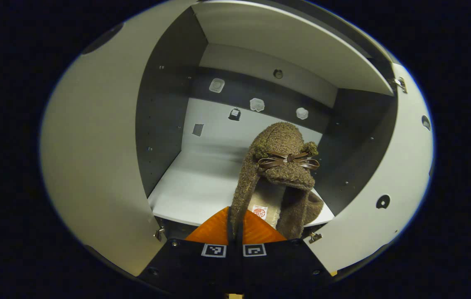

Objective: Grab one shoe with the right hand and put it into the shoe cabinet, grab the other shoe with the left hand and put it into the shoe cabinet; then close the right door with the right hand and the left door with the left hand.

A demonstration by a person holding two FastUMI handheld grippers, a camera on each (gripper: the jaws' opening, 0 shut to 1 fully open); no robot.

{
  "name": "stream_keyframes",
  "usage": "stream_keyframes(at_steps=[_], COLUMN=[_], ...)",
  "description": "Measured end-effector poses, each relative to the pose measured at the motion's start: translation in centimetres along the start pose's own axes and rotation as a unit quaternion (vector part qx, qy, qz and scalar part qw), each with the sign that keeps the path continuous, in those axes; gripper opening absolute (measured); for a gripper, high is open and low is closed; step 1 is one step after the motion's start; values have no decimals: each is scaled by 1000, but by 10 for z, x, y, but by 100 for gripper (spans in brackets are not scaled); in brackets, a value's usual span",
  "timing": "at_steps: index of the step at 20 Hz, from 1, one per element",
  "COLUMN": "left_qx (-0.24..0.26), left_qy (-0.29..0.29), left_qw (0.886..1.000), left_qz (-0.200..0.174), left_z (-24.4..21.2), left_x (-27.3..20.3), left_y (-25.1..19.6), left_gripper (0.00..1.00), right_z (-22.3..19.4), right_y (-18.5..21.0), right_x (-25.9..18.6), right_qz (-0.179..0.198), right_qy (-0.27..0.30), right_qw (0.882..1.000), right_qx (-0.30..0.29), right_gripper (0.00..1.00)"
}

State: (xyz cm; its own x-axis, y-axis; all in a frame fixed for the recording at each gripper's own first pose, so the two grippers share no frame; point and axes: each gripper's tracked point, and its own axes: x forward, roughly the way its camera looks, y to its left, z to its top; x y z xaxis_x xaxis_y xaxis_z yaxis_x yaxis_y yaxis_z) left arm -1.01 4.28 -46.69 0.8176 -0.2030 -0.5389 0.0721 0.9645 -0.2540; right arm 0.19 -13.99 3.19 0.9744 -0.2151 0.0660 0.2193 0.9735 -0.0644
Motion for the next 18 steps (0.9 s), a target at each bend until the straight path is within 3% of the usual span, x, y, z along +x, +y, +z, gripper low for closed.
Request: stream_keyframes(at_steps=[8,11,18], left_qx=[-12,-6,52], left_qy=[47,53,71], left_qw=[997,997,993], left_qz=[54,63,82], left_z=[-3,-4,-6], left_x=[-31,-14,-9], left_y=[5,12,13], left_gripper=[1,0,3], right_z=[2,-2,-7], right_y=[-23,-25,-17], right_x=[-8,-9,-6], right_qz=[-38,-45,-40], right_qy=[1,10,17], right_qw=[999,998,998], right_qx=[-31,-38,-35], right_gripper=[24,23,23])
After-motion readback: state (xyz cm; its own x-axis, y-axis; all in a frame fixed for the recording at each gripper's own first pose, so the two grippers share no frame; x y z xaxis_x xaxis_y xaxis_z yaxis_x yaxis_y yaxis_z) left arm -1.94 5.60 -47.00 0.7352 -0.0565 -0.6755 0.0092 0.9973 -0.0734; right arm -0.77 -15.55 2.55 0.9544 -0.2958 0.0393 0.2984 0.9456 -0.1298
